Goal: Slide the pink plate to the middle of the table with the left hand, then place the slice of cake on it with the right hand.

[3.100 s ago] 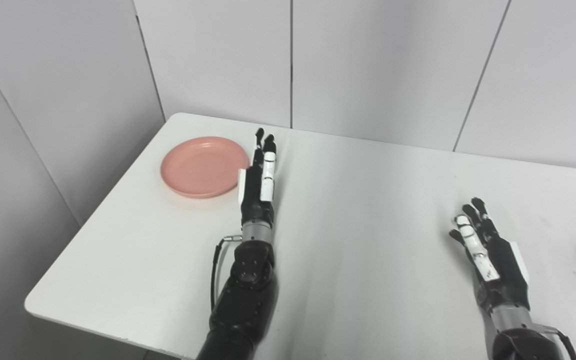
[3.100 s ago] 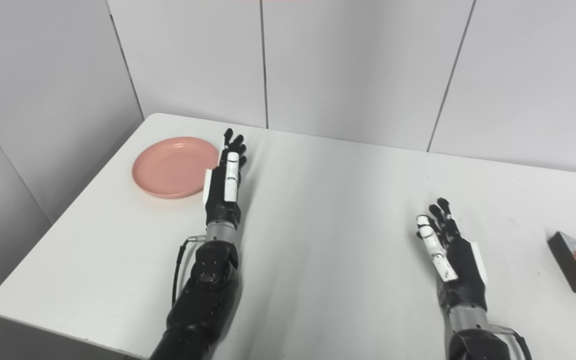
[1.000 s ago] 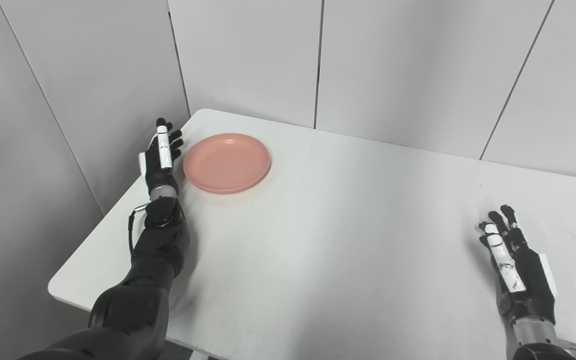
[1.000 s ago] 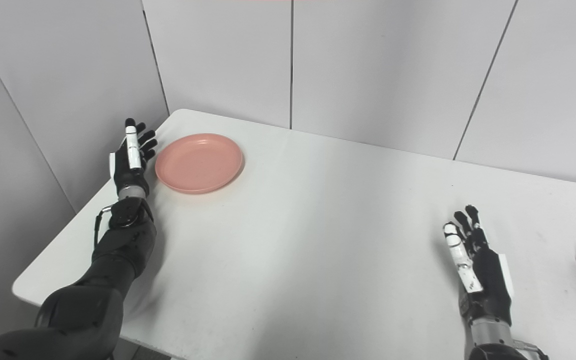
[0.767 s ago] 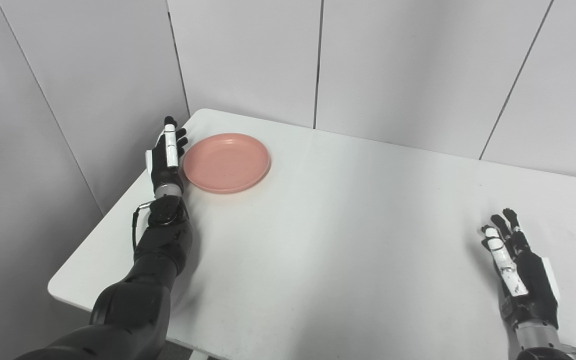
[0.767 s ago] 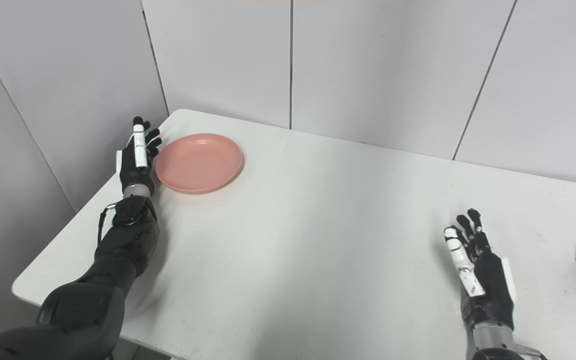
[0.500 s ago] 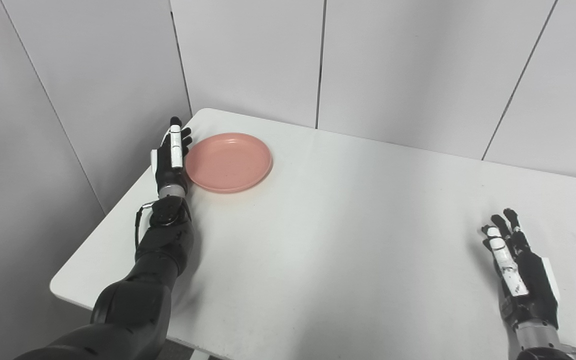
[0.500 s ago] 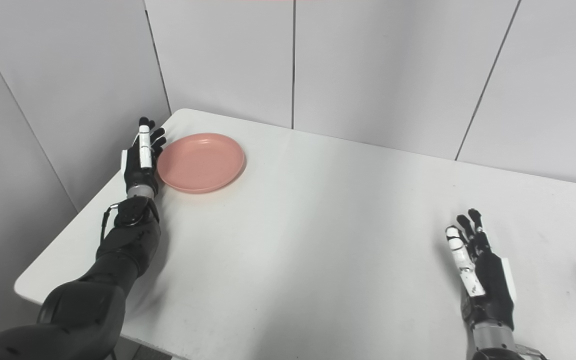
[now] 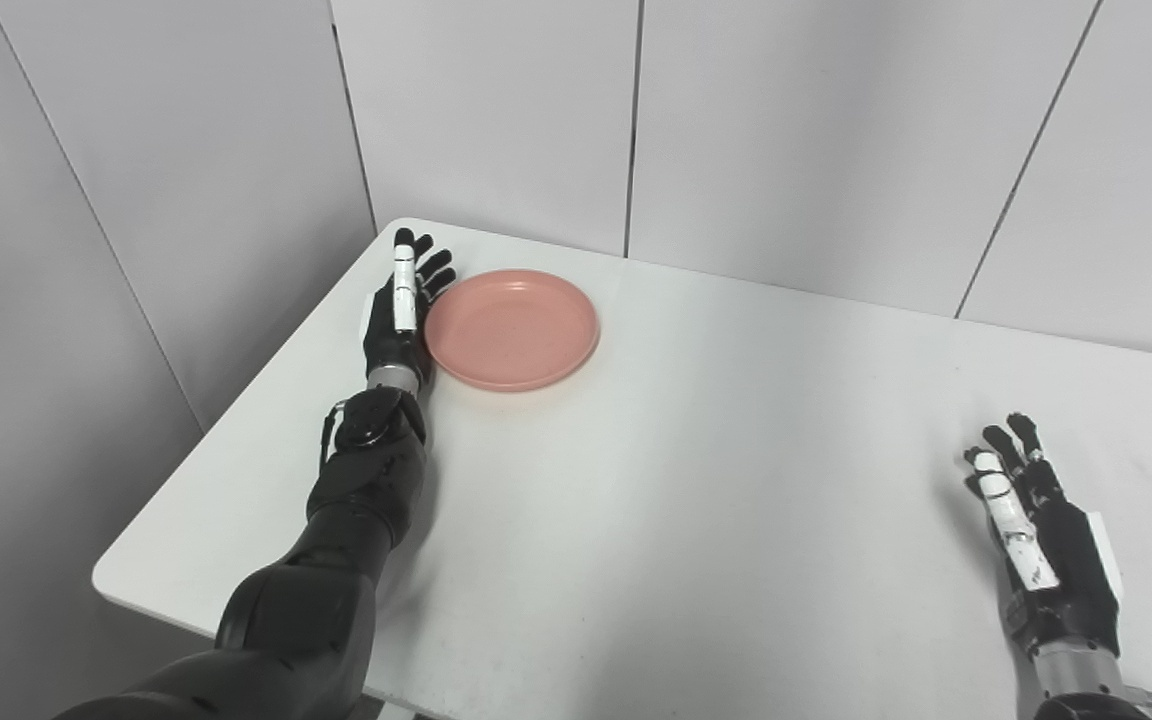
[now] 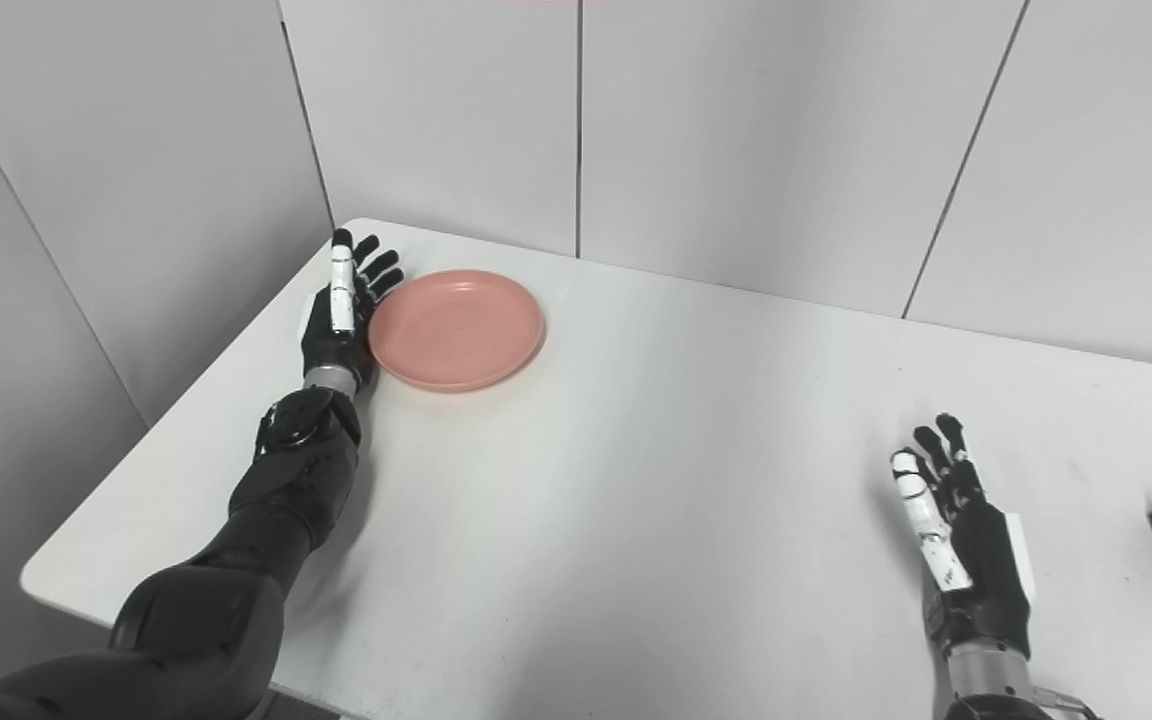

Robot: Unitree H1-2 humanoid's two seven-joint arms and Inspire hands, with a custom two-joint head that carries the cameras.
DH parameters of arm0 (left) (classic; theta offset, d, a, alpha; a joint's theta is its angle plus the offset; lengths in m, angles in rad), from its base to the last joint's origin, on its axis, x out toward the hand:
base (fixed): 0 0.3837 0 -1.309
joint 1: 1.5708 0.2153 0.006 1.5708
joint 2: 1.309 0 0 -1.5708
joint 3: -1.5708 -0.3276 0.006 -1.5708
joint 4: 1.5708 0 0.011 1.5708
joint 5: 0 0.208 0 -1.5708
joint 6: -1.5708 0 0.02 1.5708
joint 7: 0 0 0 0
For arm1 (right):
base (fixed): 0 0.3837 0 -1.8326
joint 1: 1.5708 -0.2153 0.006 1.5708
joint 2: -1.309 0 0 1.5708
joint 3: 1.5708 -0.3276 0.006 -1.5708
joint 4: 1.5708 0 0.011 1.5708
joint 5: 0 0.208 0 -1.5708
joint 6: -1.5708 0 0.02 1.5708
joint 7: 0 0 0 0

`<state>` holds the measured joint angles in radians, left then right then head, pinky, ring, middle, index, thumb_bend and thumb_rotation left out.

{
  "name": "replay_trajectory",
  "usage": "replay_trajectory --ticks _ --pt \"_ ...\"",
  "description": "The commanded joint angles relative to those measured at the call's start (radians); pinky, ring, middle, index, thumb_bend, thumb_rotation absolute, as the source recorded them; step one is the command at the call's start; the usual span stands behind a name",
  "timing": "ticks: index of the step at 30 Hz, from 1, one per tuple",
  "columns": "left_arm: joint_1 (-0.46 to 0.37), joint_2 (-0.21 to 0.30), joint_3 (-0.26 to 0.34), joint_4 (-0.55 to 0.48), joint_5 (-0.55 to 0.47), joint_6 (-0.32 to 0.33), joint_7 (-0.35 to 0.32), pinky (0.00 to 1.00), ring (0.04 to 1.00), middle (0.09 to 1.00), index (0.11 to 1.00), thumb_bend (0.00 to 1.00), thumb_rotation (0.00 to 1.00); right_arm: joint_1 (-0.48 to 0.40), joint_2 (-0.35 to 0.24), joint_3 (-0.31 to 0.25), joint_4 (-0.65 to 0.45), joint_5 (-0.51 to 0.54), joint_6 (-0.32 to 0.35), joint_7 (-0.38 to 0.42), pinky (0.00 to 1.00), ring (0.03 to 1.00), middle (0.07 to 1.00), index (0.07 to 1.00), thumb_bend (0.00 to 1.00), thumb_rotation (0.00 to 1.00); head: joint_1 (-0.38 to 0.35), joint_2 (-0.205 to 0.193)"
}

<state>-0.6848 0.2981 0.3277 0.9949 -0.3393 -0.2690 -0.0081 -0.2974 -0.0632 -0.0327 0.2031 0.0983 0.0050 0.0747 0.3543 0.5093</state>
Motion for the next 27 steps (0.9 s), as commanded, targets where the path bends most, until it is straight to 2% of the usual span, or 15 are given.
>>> replay_trajectory --ticks 1,12,16,18,22,27 --pt "-0.024 0.004 -0.008 -0.026 0.000 0.016 -0.025 0.87 0.861 0.847 0.850 0.79 1.00 -0.026 0.004 0.002 -0.032 0.004 -0.006 0.004 0.93 0.899 0.936 0.965 0.42 0.65 0.000 0.000" --pt "0.006 -0.027 -0.044 -0.134 0.004 0.085 -0.076 0.85 0.852 0.841 0.838 0.79 1.00 -0.025 0.011 0.000 -0.036 0.004 -0.002 -0.002 0.92 0.893 0.928 0.954 0.43 0.63 -0.004 0.007" --pt "0.017 -0.041 -0.063 -0.182 0.010 0.114 -0.098 0.84 0.858 0.850 0.846 0.78 1.00 -0.025 0.007 0.005 -0.037 -0.004 -0.001 0.001 0.95 0.905 0.937 0.966 0.43 0.66 -0.004 0.007" --pt "0.023 -0.050 -0.071 -0.209 0.008 0.136 -0.100 0.83 0.859 0.852 0.847 0.80 1.00 -0.024 0.007 0.007 -0.041 -0.014 0.000 -0.004 0.92 0.896 0.929 0.958 0.43 0.68 -0.006 0.008" --pt "0.034 -0.071 -0.075 -0.257 -0.010 0.180 -0.116 0.83 0.860 0.850 0.843 0.79 1.00 -0.022 0.007 0.006 -0.046 -0.006 0.000 0.003 0.93 0.907 0.938 0.964 0.42 0.66 -0.007 0.010" --pt "0.042 -0.093 -0.092 -0.284 0.001 0.202 -0.133 0.83 0.861 0.853 0.846 0.78 1.00 -0.024 0.007 0.002 -0.038 -0.003 -0.008 0.003 0.93 0.906 0.938 0.964 0.43 0.64 -0.007 0.013"
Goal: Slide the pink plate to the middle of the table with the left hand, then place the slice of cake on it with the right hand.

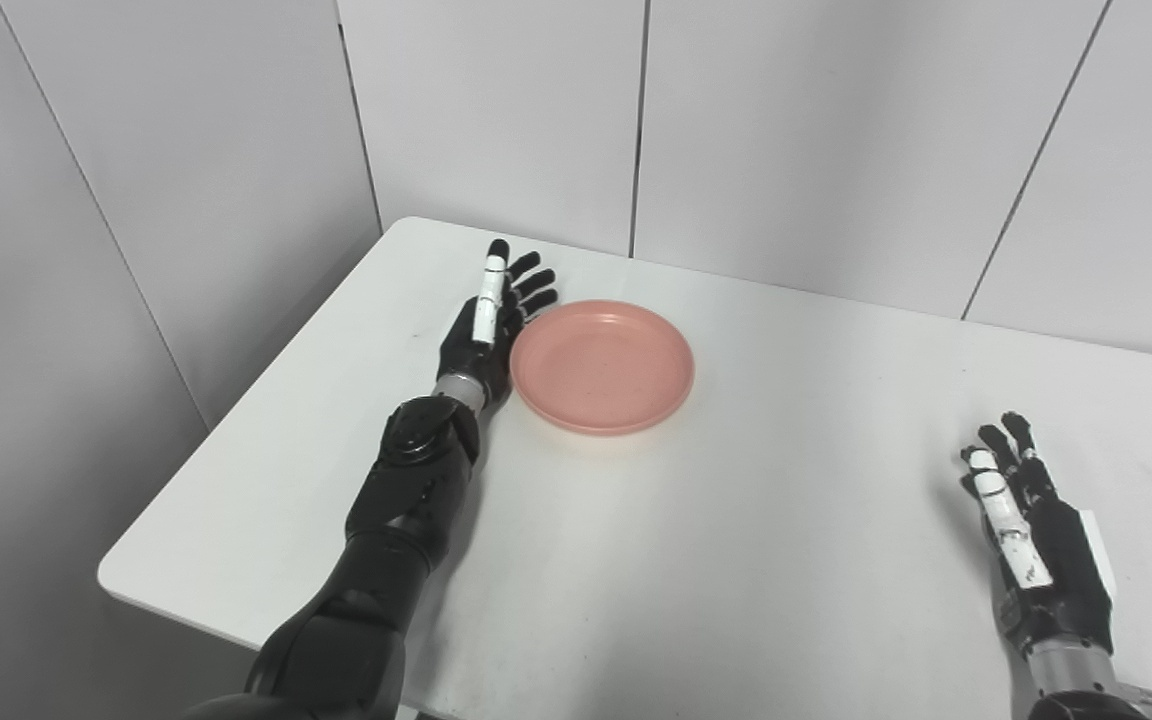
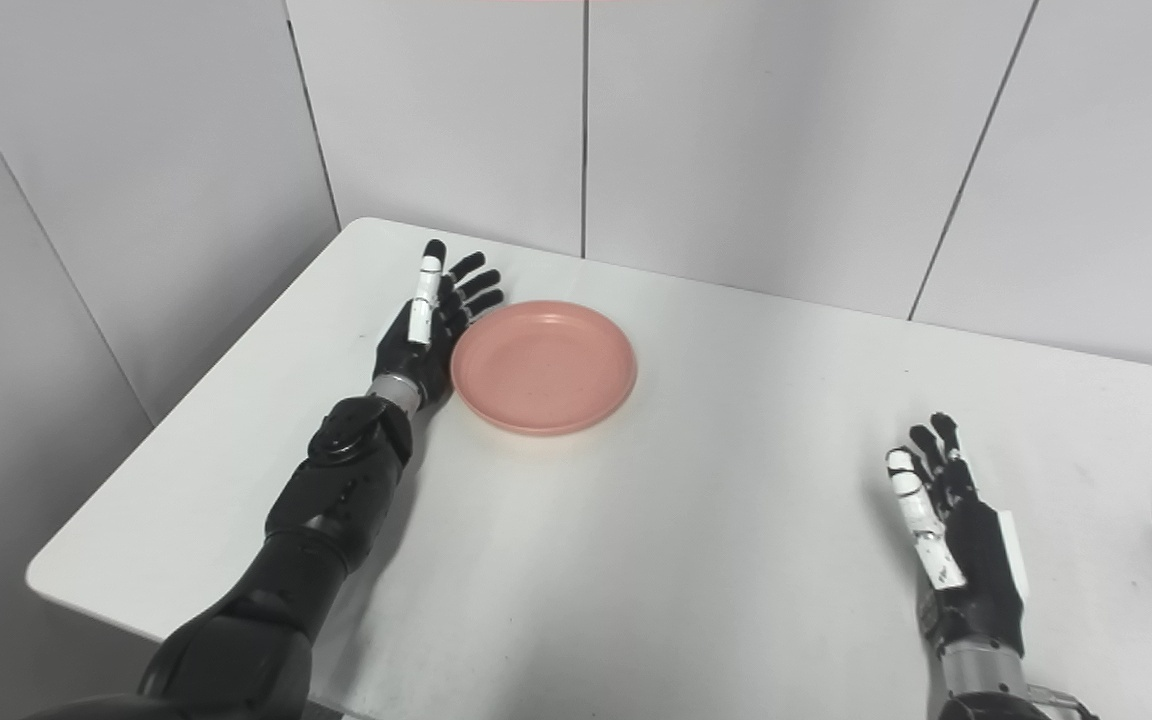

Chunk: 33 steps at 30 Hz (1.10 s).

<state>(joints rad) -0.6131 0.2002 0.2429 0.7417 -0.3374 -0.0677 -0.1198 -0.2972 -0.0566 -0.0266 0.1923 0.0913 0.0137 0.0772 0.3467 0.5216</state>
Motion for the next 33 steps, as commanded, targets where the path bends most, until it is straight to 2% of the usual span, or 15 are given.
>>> replay_trajectory --ticks 1,10,15,20,23,28,33 --pt "-0.027 0.001 -0.010 -0.036 -0.001 0.005 -0.025 0.84 0.862 0.854 0.848 0.78 1.00 -0.024 0.000 -0.003 -0.027 0.002 -0.017 0.000 0.93 0.904 0.937 0.963 0.42 0.65 0.001 0.001" --pt "0.009 -0.041 -0.074 -0.148 0.017 0.057 -0.052 0.86 0.884 0.878 0.869 0.78 1.00 -0.021 0.002 0.002 -0.048 -0.008 0.008 -0.009 0.92 0.902 0.935 0.960 0.42 0.65 -0.004 0.007" --pt "0.031 -0.079 -0.108 -0.192 0.041 0.056 -0.042 0.85 0.874 0.866 0.864 0.76 0.96 -0.023 0.004 0.000 -0.043 0.002 0.008 -0.003 0.94 0.908 0.940 0.966 0.42 0.67 -0.009 0.010" --pt "0.054 -0.083 -0.177 -0.233 0.093 0.106 -0.069 0.90 0.913 0.902 0.912 0.79 1.00 -0.025 0.011 -0.001 -0.048 0.008 0.013 -0.006 0.93 0.903 0.932 0.958 0.44 0.67 -0.014 0.013" --pt "0.069 -0.095 -0.197 -0.257 0.102 0.128 -0.070 0.93 0.936 0.923 0.928 0.78 1.00 -0.027 0.012 -0.002 -0.039 0.014 0.005 -0.002 0.94 0.907 0.936 0.961 0.44 0.66 -0.019 0.016" --pt "0.099 -0.115 -0.226 -0.309 0.132 0.135 -0.061 0.96 0.952 0.936 0.940 0.73 1.00 -0.029 0.019 -0.002 -0.038 0.013 0.006 -0.006 0.92 0.899 0.931 0.954 0.45 0.65 -0.052 0.030" --pt "0.130 -0.139 -0.244 -0.363 0.166 0.132 -0.047 0.99 0.975 0.959 0.961 0.74 1.00 -0.031 0.015 0.012 -0.039 -0.001 0.003 0.000 0.93 0.910 0.942 0.967 0.46 0.67 -0.104 0.046"
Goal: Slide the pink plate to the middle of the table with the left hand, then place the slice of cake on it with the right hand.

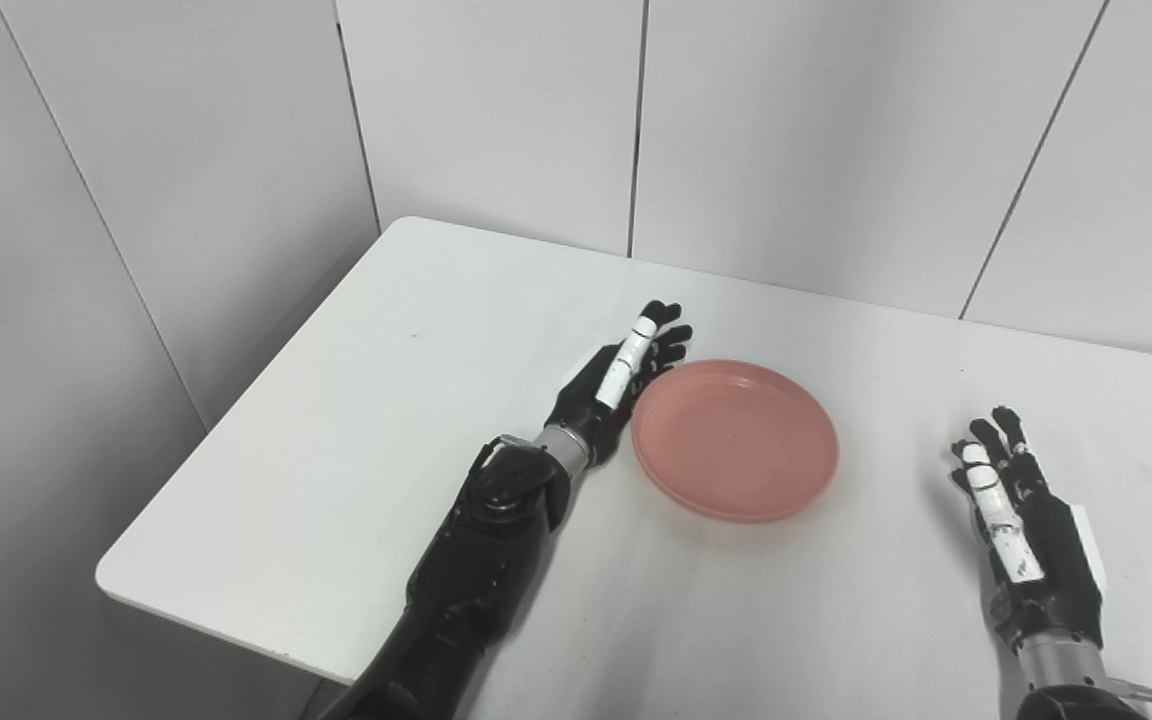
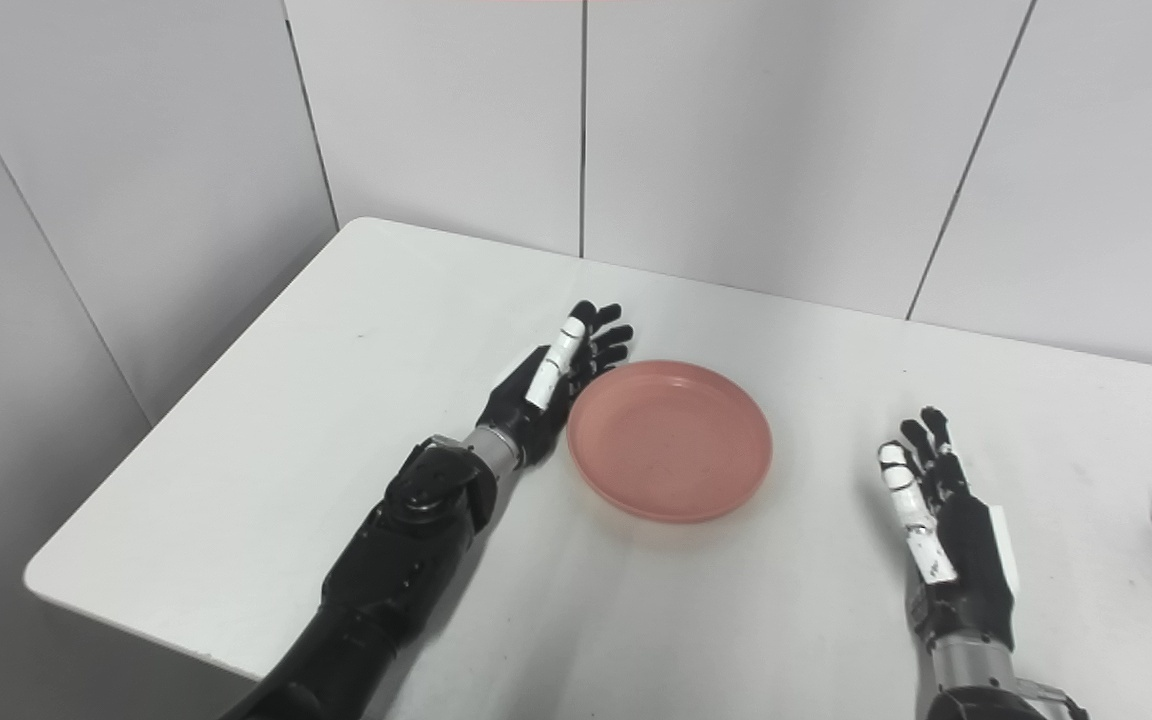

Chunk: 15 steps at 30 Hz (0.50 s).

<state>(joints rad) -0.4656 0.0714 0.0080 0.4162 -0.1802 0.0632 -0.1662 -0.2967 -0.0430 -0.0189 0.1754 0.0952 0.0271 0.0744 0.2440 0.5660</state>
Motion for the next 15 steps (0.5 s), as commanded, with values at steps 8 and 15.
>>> replay_trajectory --ticks 8,15 --pt "0.038 -0.024 -0.021 -0.100 0.013 0.001 -0.007 1.00 1.000 0.992 0.989 0.76 1.00 -0.022 0.025 0.026 -0.057 -0.074 0.014 -0.048 0.87 0.877 0.911 0.929 0.48 0.67 -0.126 0.031" --pt "0.069 -0.024 -0.021 -0.102 0.028 -0.057 0.004 1.00 1.000 1.000 1.000 0.72 1.00 -0.031 0.057 0.037 -0.050 -0.094 0.022 -0.073 0.87 0.875 0.916 0.932 0.44 0.66 -0.249 0.047"
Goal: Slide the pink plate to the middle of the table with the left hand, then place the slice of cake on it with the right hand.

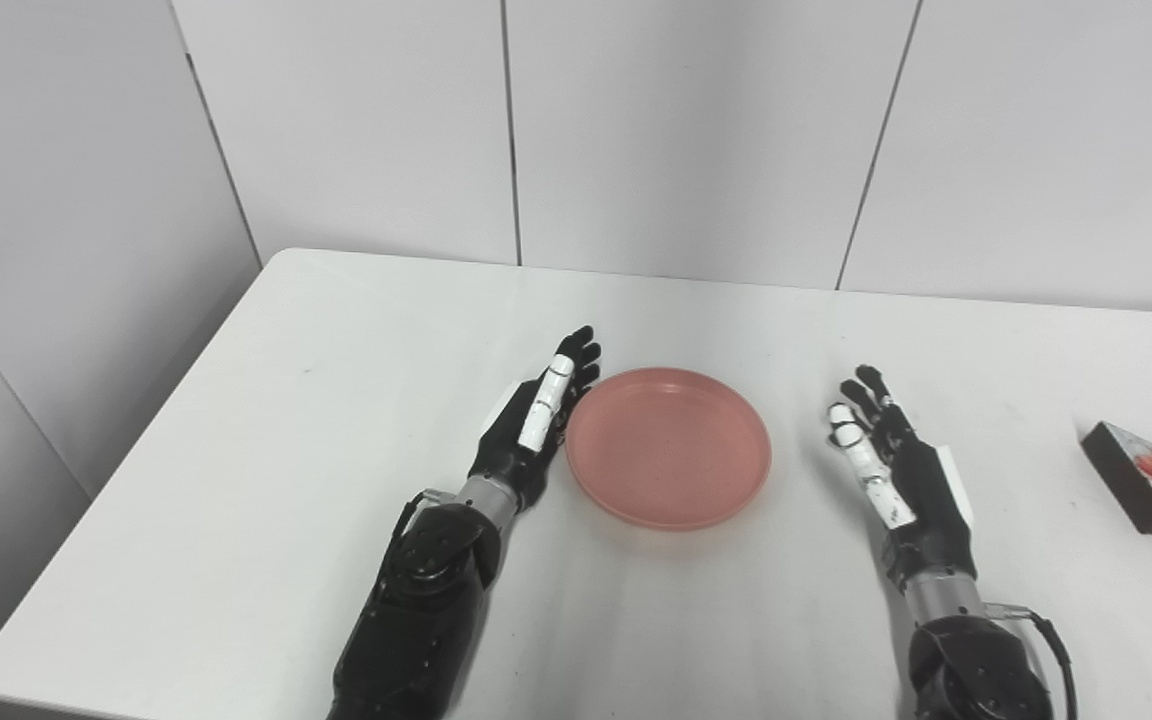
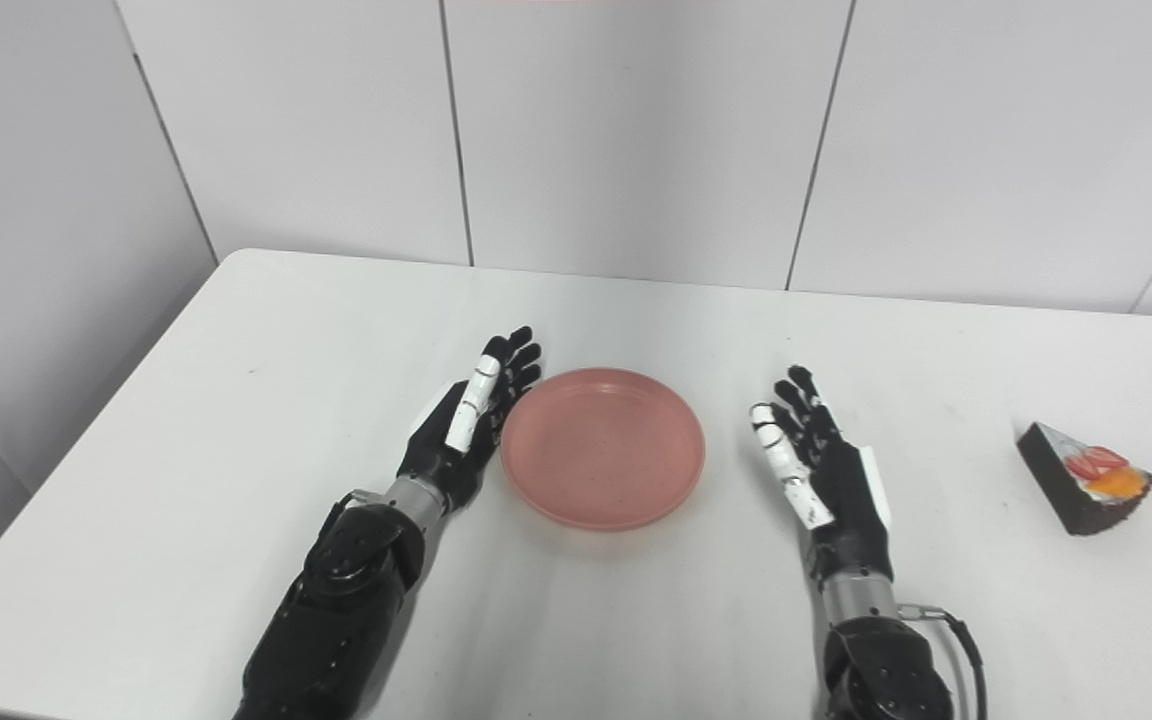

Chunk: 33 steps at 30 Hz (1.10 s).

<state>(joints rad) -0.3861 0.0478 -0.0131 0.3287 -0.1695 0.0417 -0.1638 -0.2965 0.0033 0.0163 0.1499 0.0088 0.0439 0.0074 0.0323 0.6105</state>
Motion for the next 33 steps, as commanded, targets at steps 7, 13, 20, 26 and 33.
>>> replay_trajectory --ticks 7,13,20,26,33 --pt "0.005 0.012 0.003 -0.010 0.018 -0.075 -0.014 1.00 1.000 1.000 1.000 0.68 1.00 -0.040 0.030 0.021 -0.008 -0.046 0.007 -0.026 0.87 0.883 0.925 0.944 0.42 0.70 -0.105 0.010" --pt "0.005 0.027 0.018 0.008 0.015 -0.102 -0.021 1.00 1.000 1.000 1.000 0.67 1.00 -0.054 0.041 0.036 0.020 -0.080 -0.004 -0.043 0.85 0.875 0.917 0.940 0.42 0.72 -0.176 0.009" --pt "-0.004 0.040 0.020 0.062 0.038 -0.162 -0.016 1.00 1.000 1.000 1.000 0.68 1.00 -0.061 0.055 0.032 0.035 -0.070 -0.013 -0.047 0.86 0.878 0.919 0.943 0.44 0.73 -0.215 -0.001" --pt "-0.012 0.050 0.024 0.101 0.045 -0.200 -0.018 1.00 1.000 1.000 1.000 0.68 1.00 -0.072 0.047 0.039 0.020 -0.080 0.009 -0.042 0.88 0.890 0.940 0.965 0.44 0.76 -0.246 -0.008" --pt "-0.021 0.059 0.030 0.133 0.035 -0.214 -0.032 1.00 1.000 1.000 1.000 0.69 1.00 -0.112 -0.019 0.039 0.003 -0.204 0.007 -0.096 0.83 0.907 0.925 0.953 0.50 0.75 -0.285 -0.025"
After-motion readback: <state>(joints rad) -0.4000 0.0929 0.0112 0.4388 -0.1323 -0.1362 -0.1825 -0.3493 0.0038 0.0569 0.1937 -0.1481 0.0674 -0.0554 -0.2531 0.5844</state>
